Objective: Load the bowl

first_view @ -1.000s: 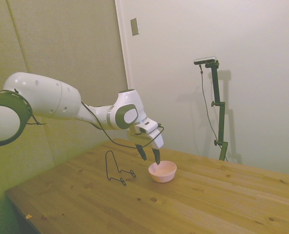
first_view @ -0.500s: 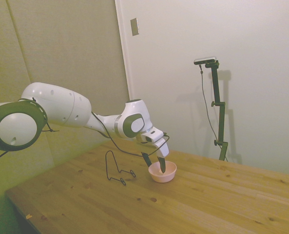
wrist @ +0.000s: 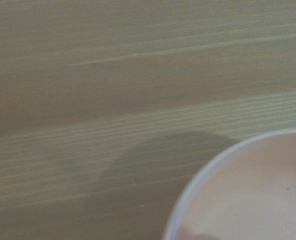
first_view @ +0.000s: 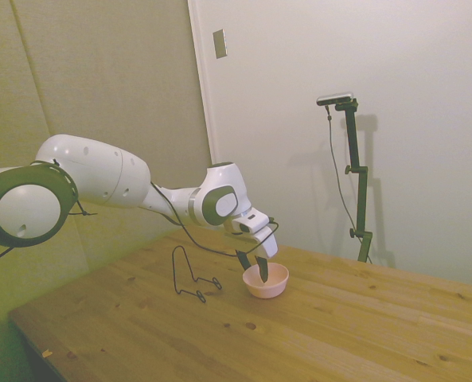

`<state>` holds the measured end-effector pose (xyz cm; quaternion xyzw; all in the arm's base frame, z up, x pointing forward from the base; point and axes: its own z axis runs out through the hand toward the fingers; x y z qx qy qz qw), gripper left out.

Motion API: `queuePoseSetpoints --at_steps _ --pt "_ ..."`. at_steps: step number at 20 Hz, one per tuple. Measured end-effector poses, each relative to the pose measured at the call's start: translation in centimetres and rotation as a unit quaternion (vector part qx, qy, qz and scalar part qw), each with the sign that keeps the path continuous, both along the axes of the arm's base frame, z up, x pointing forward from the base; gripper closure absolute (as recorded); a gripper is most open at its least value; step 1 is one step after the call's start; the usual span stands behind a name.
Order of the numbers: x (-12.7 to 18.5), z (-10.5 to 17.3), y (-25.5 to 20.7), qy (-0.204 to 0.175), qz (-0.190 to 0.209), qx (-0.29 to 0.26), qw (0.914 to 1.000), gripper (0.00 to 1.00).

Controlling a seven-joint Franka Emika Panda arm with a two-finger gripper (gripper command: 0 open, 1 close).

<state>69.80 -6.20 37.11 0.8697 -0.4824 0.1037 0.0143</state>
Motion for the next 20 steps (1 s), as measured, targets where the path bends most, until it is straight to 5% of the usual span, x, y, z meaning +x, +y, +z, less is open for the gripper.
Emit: queuePoseSetpoints --at_steps 20 --pt "0.0 1.8 -1.4 -0.008 0.005 0.035 0.9993 1.00"
